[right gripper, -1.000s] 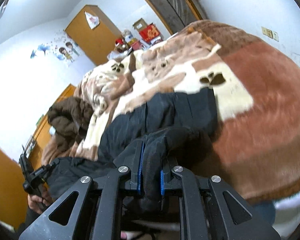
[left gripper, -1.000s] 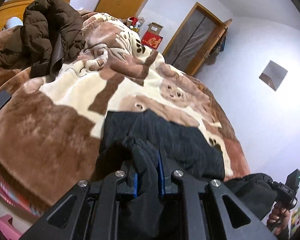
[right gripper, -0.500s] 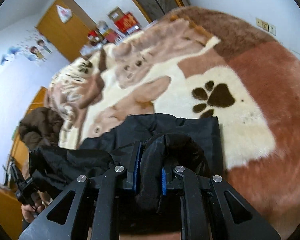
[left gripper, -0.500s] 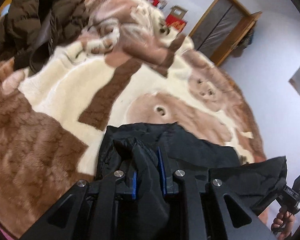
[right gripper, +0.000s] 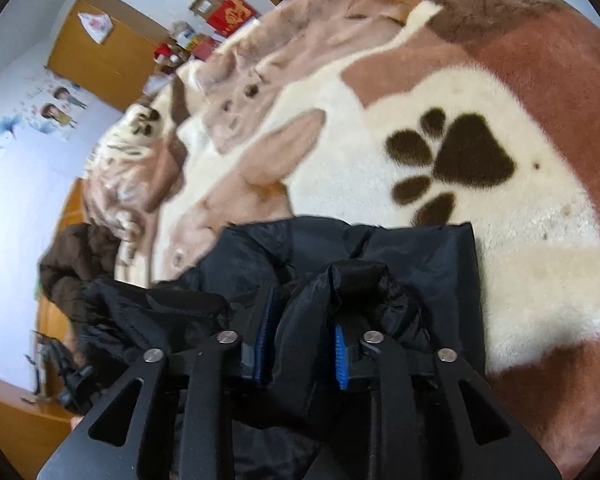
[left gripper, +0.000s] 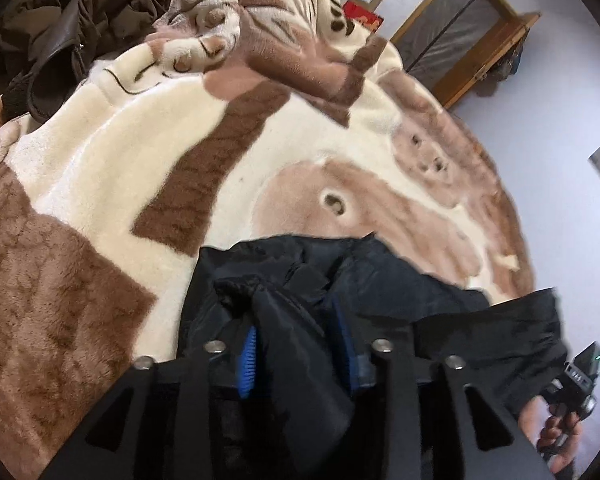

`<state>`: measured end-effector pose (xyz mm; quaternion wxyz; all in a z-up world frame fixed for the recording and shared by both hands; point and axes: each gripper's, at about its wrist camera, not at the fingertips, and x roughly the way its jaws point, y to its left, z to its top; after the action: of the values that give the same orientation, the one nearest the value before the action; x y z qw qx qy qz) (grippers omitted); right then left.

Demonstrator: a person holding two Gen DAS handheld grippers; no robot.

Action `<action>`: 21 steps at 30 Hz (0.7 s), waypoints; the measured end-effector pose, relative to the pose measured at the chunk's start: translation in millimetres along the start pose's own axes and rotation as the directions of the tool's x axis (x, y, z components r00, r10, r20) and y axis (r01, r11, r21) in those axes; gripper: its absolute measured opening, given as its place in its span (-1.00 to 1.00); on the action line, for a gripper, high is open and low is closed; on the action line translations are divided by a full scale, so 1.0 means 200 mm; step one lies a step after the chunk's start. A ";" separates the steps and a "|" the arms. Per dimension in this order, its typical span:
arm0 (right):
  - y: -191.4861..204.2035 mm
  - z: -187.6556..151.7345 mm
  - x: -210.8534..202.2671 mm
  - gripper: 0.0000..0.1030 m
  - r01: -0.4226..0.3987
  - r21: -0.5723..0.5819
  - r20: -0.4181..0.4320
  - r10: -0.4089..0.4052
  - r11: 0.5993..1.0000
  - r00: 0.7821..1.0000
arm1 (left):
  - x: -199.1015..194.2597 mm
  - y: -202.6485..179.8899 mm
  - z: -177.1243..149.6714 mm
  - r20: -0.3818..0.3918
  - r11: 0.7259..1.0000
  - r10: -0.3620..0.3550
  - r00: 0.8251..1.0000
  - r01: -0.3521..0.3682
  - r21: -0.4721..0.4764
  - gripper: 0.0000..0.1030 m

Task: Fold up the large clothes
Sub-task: 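Lift the hem and fold it over toward the hood with both tools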

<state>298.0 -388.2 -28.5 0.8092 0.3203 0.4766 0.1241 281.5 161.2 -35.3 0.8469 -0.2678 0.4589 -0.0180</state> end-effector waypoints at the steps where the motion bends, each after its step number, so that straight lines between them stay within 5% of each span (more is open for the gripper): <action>1: 0.01 0.01 -0.03 -0.18 -0.018 0.002 0.010 0.018 1.000 1.000 | -0.05 0.00 0.02 0.015 1.000 -0.027 1.000 0.027 -0.010 0.09; 4: 0.07 0.04 -0.16 0.15 -0.017 -0.019 0.092 0.019 1.000 0.996 | -0.19 -0.04 0.06 0.118 1.000 -0.018 0.993 0.019 -0.004 0.35; 8: 0.17 0.02 -0.29 0.15 0.028 -0.067 0.187 -0.015 0.997 0.982 | -0.32 -0.10 0.08 0.185 1.000 -0.023 0.982 0.020 0.015 0.43; 12: 0.33 -0.14 -0.24 0.15 0.109 -0.226 0.192 -0.066 0.968 0.979 | -0.28 -0.22 -0.04 0.153 0.993 -0.045 0.987 0.028 0.113 0.43; 17: 0.43 -0.38 0.01 0.15 0.172 -0.394 0.128 -0.131 0.903 0.983 | -0.07 -0.43 -0.28 0.021 0.958 -0.090 0.996 0.081 0.274 0.43; 21: 0.42 -0.43 0.24 0.15 0.262 -0.473 0.121 -0.233 0.841 0.965 | 0.12 -0.54 -0.38 -0.032 0.929 -0.055 0.998 0.063 0.365 0.43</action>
<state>258.1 -266.3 -37.8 0.8863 0.0465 0.4437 0.1247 258.6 28.1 -35.7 0.8763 -0.1192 0.4480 -0.1313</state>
